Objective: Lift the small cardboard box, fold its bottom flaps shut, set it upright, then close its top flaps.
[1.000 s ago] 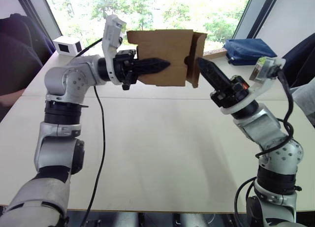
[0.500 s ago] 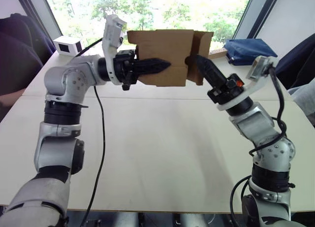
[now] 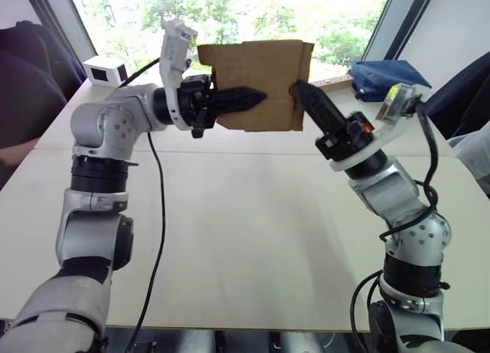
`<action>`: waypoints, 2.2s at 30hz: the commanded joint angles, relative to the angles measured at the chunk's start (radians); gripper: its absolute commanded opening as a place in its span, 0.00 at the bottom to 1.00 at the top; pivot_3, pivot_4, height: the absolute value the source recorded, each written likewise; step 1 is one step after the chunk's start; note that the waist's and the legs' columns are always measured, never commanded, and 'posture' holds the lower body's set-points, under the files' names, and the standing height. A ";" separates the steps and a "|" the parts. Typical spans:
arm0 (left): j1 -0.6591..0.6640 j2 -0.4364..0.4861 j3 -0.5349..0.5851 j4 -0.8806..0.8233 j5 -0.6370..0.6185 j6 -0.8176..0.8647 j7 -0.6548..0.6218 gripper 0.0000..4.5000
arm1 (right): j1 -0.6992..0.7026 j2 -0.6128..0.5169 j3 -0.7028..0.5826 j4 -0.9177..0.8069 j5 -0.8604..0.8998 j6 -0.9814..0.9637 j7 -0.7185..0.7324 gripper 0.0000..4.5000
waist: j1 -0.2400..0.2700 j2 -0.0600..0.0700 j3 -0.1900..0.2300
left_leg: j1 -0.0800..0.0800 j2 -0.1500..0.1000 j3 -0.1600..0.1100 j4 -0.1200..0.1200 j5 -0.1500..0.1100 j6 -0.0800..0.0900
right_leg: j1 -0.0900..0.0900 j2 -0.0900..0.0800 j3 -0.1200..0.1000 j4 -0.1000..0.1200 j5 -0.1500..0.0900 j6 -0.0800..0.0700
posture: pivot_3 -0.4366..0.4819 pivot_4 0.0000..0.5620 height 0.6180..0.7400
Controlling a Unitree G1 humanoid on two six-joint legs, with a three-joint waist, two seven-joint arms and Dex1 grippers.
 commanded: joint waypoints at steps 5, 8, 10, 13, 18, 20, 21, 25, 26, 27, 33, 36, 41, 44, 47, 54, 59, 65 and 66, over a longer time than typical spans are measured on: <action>-0.044 -0.015 0.043 -0.005 -0.017 0.000 0.014 0.00 | 0.010 0.058 0.013 -0.071 0.106 -0.019 -0.013 0.33 | 0.000 0.000 0.000 | 0.000 0.000 0.000 0.000 0.000 0.000 | 0.000 0.000 0.000 0.000 0.000 0.000 | 0.48 0.27 1.00; -0.044 -0.020 0.049 -0.007 -0.020 0.004 0.018 0.00 | 0.019 0.094 0.011 -0.075 0.145 -0.037 -0.035 0.33 | 0.000 0.000 0.000 | 0.000 0.000 0.000 0.000 0.000 0.000 | 0.000 0.000 0.000 0.000 0.000 0.000 | 0.48 0.27 1.00; -0.041 -0.024 0.050 -0.011 -0.024 0.009 0.021 0.00 | 0.022 0.113 0.012 -0.074 0.155 -0.052 -0.047 0.33 | -0.001 0.000 0.000 | 0.000 0.000 0.000 0.000 0.000 0.000 | 0.000 0.000 0.000 0.000 0.000 0.000 | 0.48 0.27 1.00; -0.037 -0.032 0.052 -0.018 -0.033 0.015 0.031 0.00 | 0.016 0.148 0.026 -0.063 0.136 -0.076 -0.060 0.33 | -0.001 0.000 0.000 | 0.000 0.000 0.000 0.000 0.000 0.000 | 0.000 0.000 0.000 0.000 0.000 0.000 | 0.48 0.27 1.00; -0.036 -0.041 0.056 -0.019 -0.041 0.014 0.047 0.00 | 0.007 0.187 0.059 -0.044 0.060 -0.112 -0.065 0.33 | -0.001 0.000 0.000 | 0.000 0.000 0.000 0.000 0.000 0.000 | 0.000 0.000 0.000 0.000 0.000 0.000 | 0.48 0.27 1.00; -0.036 -0.042 0.056 -0.017 -0.042 0.012 0.050 0.00 | 0.006 0.195 0.071 -0.049 0.054 -0.114 -0.064 0.33 | -0.001 0.000 0.000 | 0.000 0.000 0.000 0.000 0.000 0.000 | 0.000 0.000 0.000 0.000 0.000 0.000 | 0.48 0.27 1.00; -0.036 -0.043 0.056 -0.017 -0.041 0.011 0.052 0.00 | 0.006 0.197 0.075 -0.051 0.051 -0.114 -0.063 0.33 | -0.002 0.000 0.000 | 0.000 0.000 0.000 0.000 0.000 0.000 | 0.000 0.000 0.000 0.000 0.000 0.000 | 0.48 0.27 1.00; -0.038 -0.045 0.057 -0.013 -0.038 0.005 0.057 0.00 | 0.014 0.189 0.094 -0.065 0.036 -0.101 -0.059 0.33 | -0.002 0.000 0.000 | 0.000 0.000 0.000 0.000 0.000 0.000 | 0.000 0.000 0.000 0.000 0.000 0.000 | 0.48 0.27 1.00; -0.039 -0.045 0.059 -0.010 -0.036 0.003 0.060 0.00 | 0.017 0.186 0.097 -0.070 0.033 -0.099 -0.060 0.33 | -0.001 0.000 0.000 | 0.000 0.000 0.000 0.000 0.000 0.000 | 0.000 0.000 0.000 0.000 0.000 0.000 | 0.48 0.27 1.00; -0.040 -0.045 0.060 -0.006 -0.034 0.000 0.061 0.00 | 0.020 0.181 0.099 -0.074 0.030 -0.097 -0.061 0.33 | -0.001 0.000 0.000 | 0.000 0.000 0.000 0.000 0.000 0.000 | 0.000 0.000 0.000 0.000 0.000 0.000 | 0.48 0.27 1.00; -0.049 -0.047 0.069 0.012 -0.028 -0.016 0.071 0.00 | 0.030 0.170 0.089 -0.090 0.028 -0.101 -0.073 0.33 | -0.001 0.000 0.000 | 0.000 0.000 0.000 0.000 0.000 0.000 | 0.000 0.000 0.000 0.000 0.000 0.000 | 0.48 0.27 1.00; -0.050 -0.045 0.072 0.012 -0.027 -0.015 0.067 0.00 | 0.044 0.159 0.079 -0.087 0.021 -0.100 -0.068 0.33 | -0.001 0.000 0.000 | 0.000 0.000 0.000 0.000 0.000 0.000 | 0.000 0.000 0.000 0.000 0.000 0.000 | 0.48 0.27 1.00; -0.054 -0.034 0.070 0.011 -0.028 -0.008 0.053 0.00 | 0.071 0.113 0.010 -0.085 0.059 -0.112 -0.075 0.33 | 0.000 0.000 0.000 | 0.000 0.000 0.000 0.000 0.000 0.000 | 0.000 0.000 0.000 0.000 0.000 0.000 | 0.48 0.27 1.00; -0.054 -0.031 0.070 0.012 -0.028 -0.007 0.049 0.00 | 0.076 0.101 -0.005 -0.085 0.069 -0.117 -0.083 0.33 | -0.001 0.000 0.000 | 0.000 0.000 0.000 0.000 0.000 0.000 | 0.000 0.000 0.000 0.000 0.000 0.000 | 0.48 0.27 1.00; -0.055 -0.031 0.070 0.013 -0.028 -0.006 0.048 0.00 | 0.078 0.102 -0.010 -0.084 0.072 -0.121 -0.090 0.33 | -0.003 0.000 0.000 | 0.000 0.000 0.000 0.000 0.000 0.000 | 0.000 0.000 0.000 0.000 0.000 0.000 | 0.48 0.27 1.00; -0.046 -0.041 0.063 0.002 -0.031 -0.001 0.047 0.00 | 0.047 0.138 0.033 -0.058 0.031 -0.130 -0.098 0.01 | -0.003 0.000 0.000 | 0.000 0.000 0.000 0.000 0.000 0.000 | 0.000 0.000 0.000 0.000 0.000 0.000 | 0.48 0.27 1.00; -0.043 -0.042 0.059 -0.004 -0.030 0.005 0.044 0.00 | 0.046 0.130 0.073 -0.042 -0.011 -0.110 -0.085 0.01 | -0.003 0.000 0.000 | 0.000 0.000 0.000 0.000 0.000 0.000 | 0.000 0.000 0.000 0.000 0.000 0.000 | 0.48 0.27 1.00; -0.009 -0.041 0.029 -0.052 -0.038 0.034 0.018 0.00 | 0.046 0.125 0.110 -0.049 0.005 -0.063 -0.035 0.01 | -0.003 0.000 0.000 | 0.000 0.000 0.000 0.000 0.000 0.000 | 0.000 0.000 0.000 0.000 0.000 0.000 | 0.48 0.27 1.00; -0.004 -0.040 0.025 -0.059 -0.037 0.037 0.014 0.00 | 0.046 0.124 0.111 -0.050 0.003 -0.060 -0.031 0.01 | -0.002 0.000 0.000 | 0.000 0.000 0.000 0.000 0.000 0.000 | 0.000 0.000 0.000 0.000 0.000 0.000 | 0.48 0.27 1.00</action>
